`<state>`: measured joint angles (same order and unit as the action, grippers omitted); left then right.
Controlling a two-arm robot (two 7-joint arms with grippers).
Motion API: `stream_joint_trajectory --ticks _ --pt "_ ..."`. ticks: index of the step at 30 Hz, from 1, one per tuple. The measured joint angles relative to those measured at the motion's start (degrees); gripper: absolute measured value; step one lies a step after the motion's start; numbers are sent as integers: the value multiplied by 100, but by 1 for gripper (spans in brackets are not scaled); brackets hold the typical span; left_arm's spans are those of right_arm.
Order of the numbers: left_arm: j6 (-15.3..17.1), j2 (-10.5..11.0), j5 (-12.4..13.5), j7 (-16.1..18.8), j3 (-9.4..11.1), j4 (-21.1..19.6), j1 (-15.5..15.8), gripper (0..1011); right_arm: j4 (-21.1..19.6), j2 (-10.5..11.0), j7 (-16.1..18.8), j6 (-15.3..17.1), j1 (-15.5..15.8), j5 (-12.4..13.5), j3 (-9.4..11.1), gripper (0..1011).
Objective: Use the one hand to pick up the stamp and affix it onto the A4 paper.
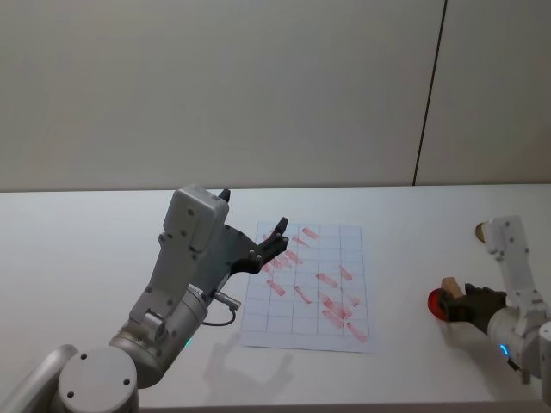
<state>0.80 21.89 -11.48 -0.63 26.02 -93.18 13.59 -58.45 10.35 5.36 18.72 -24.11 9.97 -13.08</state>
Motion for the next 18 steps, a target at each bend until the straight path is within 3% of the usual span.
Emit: stream_joint_trajectory --ticks 8,18 --pt "0 0 0 0 0 0 0 993 192 -51 4 -35 -94 -88 -37 254" --pt "0 0 0 0 0 0 0 993 344 -99 -16 -4 -162 -158 -74 220"
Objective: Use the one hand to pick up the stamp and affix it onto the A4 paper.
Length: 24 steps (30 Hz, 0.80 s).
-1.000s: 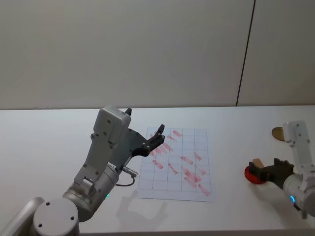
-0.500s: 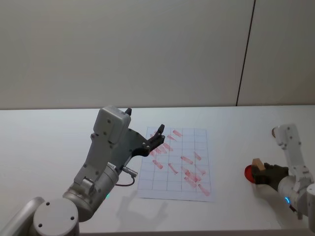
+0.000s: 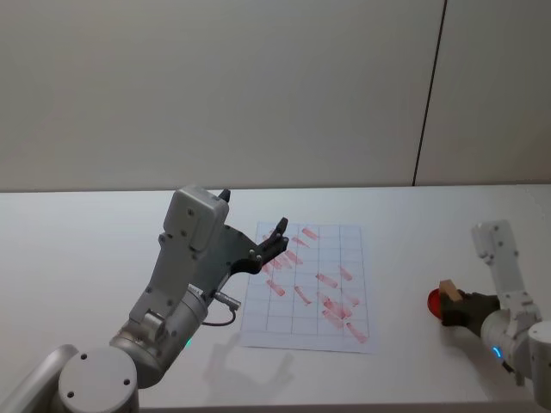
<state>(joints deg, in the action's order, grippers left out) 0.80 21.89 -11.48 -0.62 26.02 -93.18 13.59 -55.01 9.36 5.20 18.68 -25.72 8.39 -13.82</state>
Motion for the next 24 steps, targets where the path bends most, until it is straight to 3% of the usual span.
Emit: stream_joint_trajectory --ticks 16,24 --pt "0 0 0 0 0 0 0 993 146 -48 -20 48 -62 -9 -10 221" --pt "0 0 0 0 0 0 0 993 -21 -43 0 -88 -8 -8 -8 220"
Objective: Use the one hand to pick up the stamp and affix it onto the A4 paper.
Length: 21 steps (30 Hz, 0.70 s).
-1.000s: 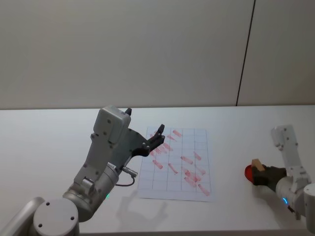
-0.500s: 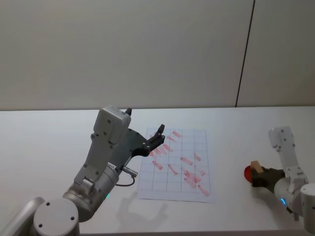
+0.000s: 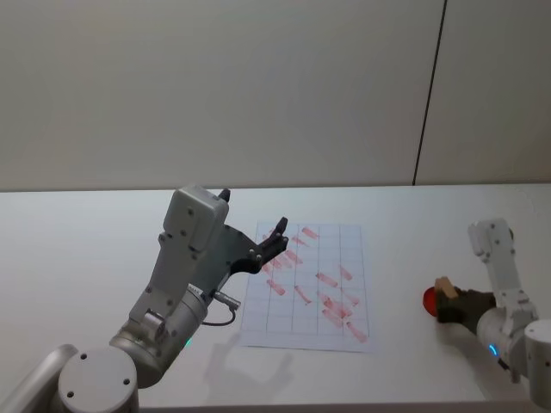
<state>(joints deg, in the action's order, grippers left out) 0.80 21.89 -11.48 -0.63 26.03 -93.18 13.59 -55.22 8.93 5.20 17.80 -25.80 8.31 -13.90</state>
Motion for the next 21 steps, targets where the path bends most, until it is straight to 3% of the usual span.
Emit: stream_joint_trajectory --ticks 8,14,21 --pt "0 0 0 0 0 0 0 993 -452 26 127 -189 83 -30 -5 221" --pt "0 0 0 0 0 0 0 993 -905 25 372 -287 163 -90 -72 221" --pt "0 0 0 0 0 0 0 993 -1159 -5 677 -299 207 -146 -174 220"
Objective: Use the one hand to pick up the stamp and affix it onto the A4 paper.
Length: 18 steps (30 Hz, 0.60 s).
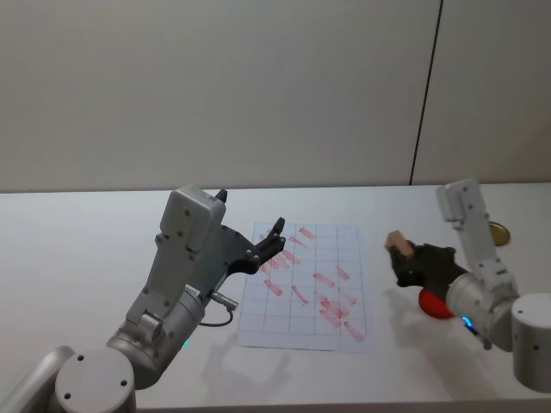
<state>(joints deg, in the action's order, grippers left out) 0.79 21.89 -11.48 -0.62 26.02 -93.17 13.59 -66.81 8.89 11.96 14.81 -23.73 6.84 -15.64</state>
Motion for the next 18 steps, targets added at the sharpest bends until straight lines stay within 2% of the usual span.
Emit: stream_joint_trajectory --ticks 9,18 --pt "0 0 0 0 0 0 0 993 -70 -115 538 81 10 -127 -231 220" --pt "0 0 0 0 0 0 0 993 194 -290 943 202 -59 -396 -513 220"
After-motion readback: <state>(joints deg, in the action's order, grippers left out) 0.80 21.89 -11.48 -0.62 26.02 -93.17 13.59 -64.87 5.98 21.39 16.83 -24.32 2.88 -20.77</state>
